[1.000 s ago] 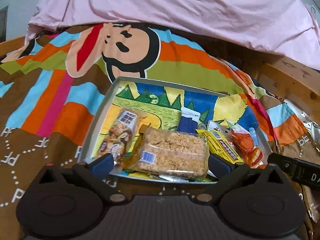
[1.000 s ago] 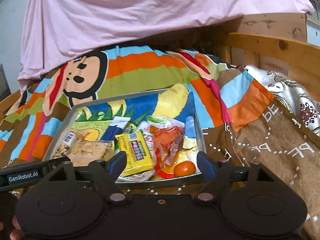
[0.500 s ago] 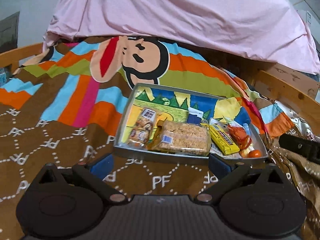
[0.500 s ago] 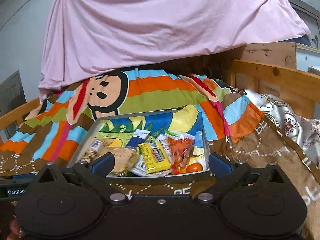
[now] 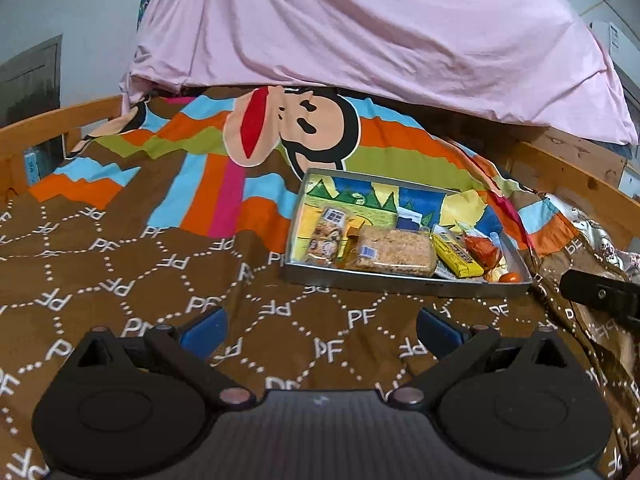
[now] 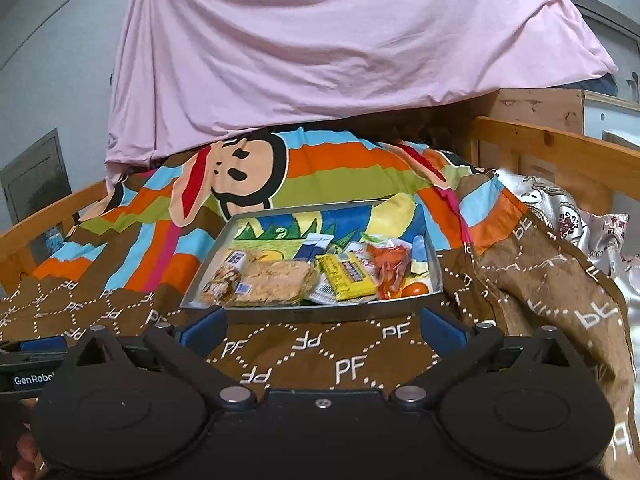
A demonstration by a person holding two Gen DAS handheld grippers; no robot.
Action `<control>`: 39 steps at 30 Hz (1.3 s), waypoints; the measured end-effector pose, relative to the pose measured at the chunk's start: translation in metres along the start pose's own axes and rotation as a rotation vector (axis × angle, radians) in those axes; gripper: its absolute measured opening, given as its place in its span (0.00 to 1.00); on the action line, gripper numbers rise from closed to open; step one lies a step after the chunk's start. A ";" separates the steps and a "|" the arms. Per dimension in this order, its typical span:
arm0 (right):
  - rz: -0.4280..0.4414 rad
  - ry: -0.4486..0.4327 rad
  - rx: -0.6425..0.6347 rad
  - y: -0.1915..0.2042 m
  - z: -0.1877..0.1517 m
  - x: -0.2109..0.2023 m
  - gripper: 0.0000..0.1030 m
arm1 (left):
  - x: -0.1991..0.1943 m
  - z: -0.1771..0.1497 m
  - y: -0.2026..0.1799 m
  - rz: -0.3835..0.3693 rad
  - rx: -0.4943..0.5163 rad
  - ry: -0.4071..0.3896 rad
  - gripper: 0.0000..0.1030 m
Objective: Organize snacks
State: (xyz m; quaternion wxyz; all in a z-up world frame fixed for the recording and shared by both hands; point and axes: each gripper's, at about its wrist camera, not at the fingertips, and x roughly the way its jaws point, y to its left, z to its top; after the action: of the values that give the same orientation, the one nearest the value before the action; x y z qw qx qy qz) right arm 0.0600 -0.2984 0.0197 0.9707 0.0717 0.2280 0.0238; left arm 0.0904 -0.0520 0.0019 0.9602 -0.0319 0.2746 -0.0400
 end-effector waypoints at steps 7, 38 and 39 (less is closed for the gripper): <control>0.003 0.015 -0.038 0.013 -0.008 -0.010 0.99 | -0.016 -0.009 0.010 0.010 -0.010 0.000 1.00; -0.012 0.048 -0.072 0.017 -0.013 -0.006 0.99 | -0.021 -0.015 0.017 0.026 -0.004 0.003 0.99; -0.012 0.049 -0.072 0.017 -0.013 -0.006 0.99 | -0.021 -0.015 0.017 0.026 -0.004 0.002 0.99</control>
State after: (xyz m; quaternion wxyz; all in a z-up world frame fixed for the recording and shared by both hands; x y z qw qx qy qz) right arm 0.0487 -0.2800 0.0129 0.9670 0.0348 0.2509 0.0279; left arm 0.0658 -0.0333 -0.0017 0.9603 -0.0302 0.2761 -0.0271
